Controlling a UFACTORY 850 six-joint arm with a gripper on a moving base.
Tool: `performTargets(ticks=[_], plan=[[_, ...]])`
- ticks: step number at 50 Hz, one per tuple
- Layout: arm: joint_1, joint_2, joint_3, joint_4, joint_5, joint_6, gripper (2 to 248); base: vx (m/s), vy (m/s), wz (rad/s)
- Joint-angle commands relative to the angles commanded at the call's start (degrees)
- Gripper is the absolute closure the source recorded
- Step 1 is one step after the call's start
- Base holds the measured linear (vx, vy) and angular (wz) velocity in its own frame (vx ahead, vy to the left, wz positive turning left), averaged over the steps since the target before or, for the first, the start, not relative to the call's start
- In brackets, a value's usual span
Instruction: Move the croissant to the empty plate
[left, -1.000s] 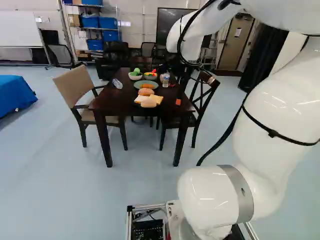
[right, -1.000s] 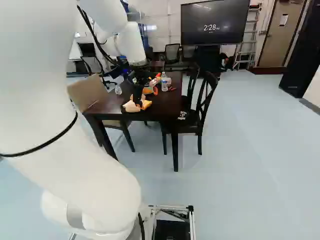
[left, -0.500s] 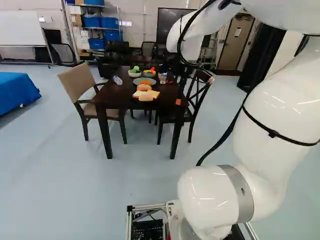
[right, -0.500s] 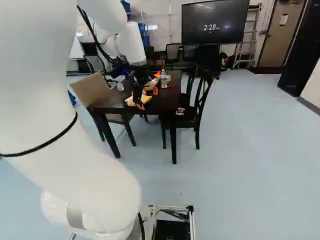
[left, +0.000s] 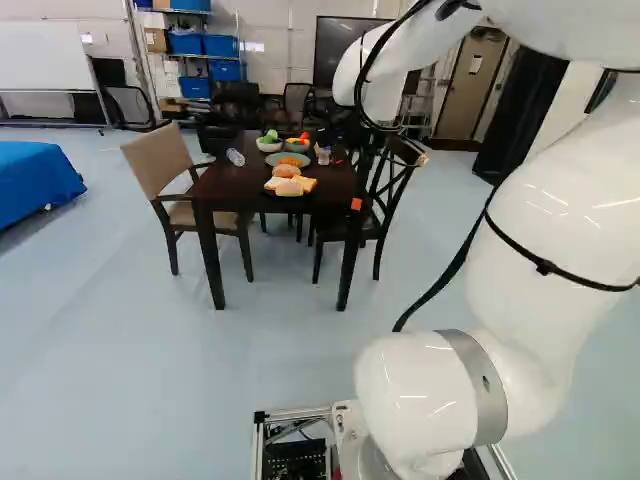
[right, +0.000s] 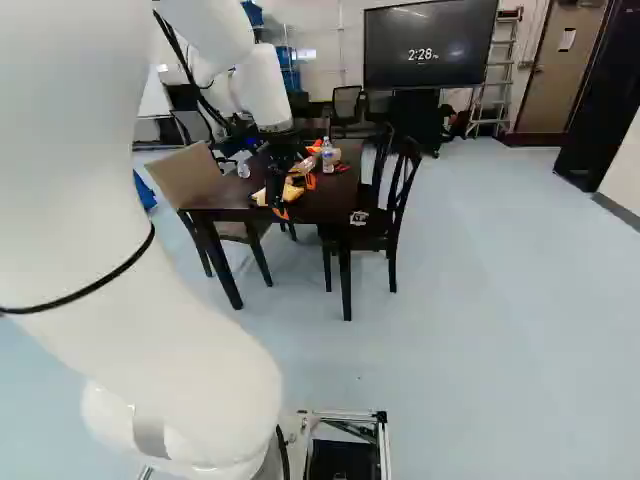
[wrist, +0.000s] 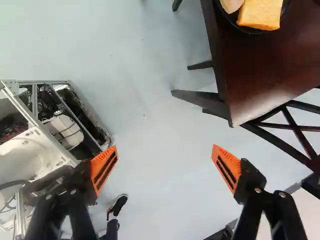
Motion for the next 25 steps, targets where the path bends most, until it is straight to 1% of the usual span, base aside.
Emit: performTargets(ticks=[13, 25], plan=[[0.0, 0.2, 0.6, 0.0, 1.0, 0.7, 3, 0.000, 0.000, 0.000], [0.1, 0.5, 1.7, 0.1, 2.9, 2.0, 3, 0.000, 0.000, 0.000]])
